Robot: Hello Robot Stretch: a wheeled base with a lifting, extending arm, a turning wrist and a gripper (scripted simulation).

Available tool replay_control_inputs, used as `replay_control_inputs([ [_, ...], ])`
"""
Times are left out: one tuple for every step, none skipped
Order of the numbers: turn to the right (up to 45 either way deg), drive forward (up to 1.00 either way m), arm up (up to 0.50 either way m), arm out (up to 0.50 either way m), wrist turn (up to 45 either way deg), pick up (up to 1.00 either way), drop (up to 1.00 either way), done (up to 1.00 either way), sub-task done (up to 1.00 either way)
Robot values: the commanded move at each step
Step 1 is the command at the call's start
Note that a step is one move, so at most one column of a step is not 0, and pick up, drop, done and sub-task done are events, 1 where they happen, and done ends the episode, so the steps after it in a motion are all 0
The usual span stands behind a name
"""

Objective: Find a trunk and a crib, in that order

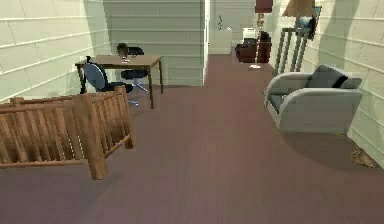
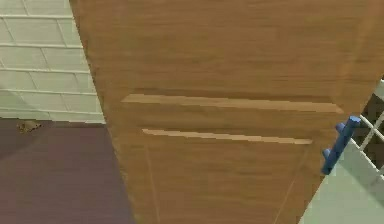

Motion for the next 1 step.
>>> replay_control_inputs([
  [0.0, 0.80, 0.00, 0.00, 0.0, 0.00, 0.00, 0.00, 0.00],
])
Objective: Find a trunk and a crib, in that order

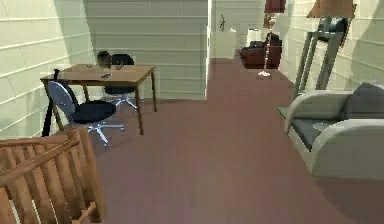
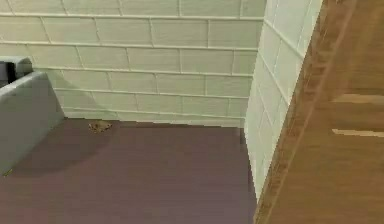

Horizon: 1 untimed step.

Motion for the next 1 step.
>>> replay_control_inputs([
  [-45.0, 0.00, 0.00, 0.00, 0.0, 0.00, 0.00, 0.00, 0.00],
])
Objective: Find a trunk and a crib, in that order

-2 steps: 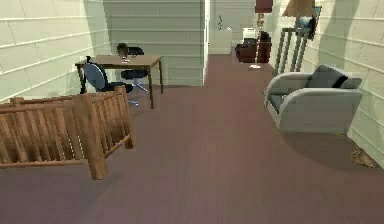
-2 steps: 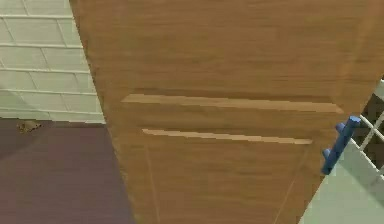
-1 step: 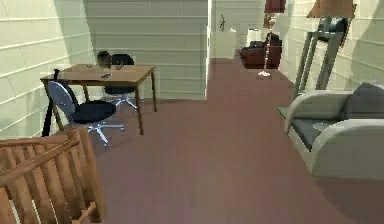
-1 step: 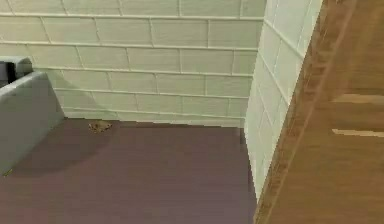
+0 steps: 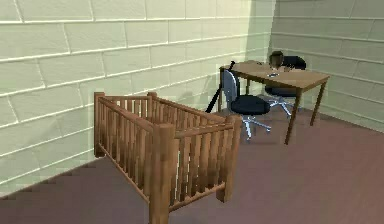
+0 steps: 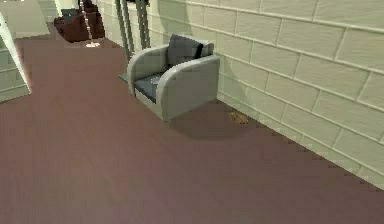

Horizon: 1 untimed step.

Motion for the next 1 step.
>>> replay_control_inputs([
  [-12.0, 0.00, 0.00, 0.00, 0.0, 0.00, 0.00, 0.00, 0.00],
])
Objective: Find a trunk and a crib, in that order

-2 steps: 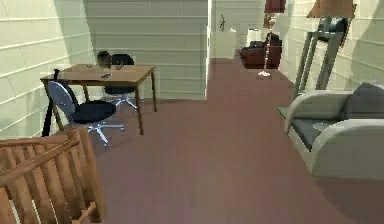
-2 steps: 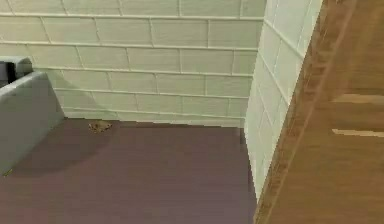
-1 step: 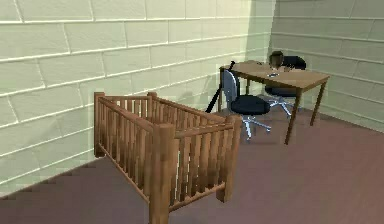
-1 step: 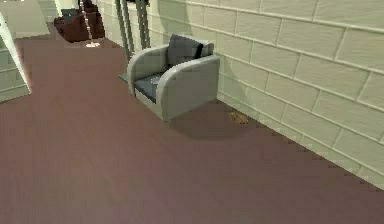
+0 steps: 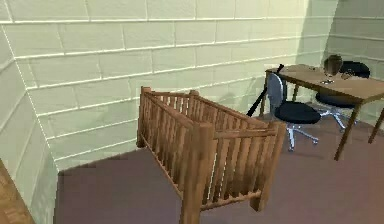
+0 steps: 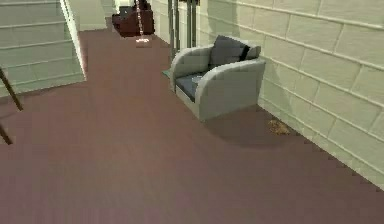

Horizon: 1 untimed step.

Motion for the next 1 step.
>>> replay_control_inputs([
  [0.0, 0.00, 0.00, 0.00, 0.0, 0.00, 0.00, 1.00, 0.00],
])
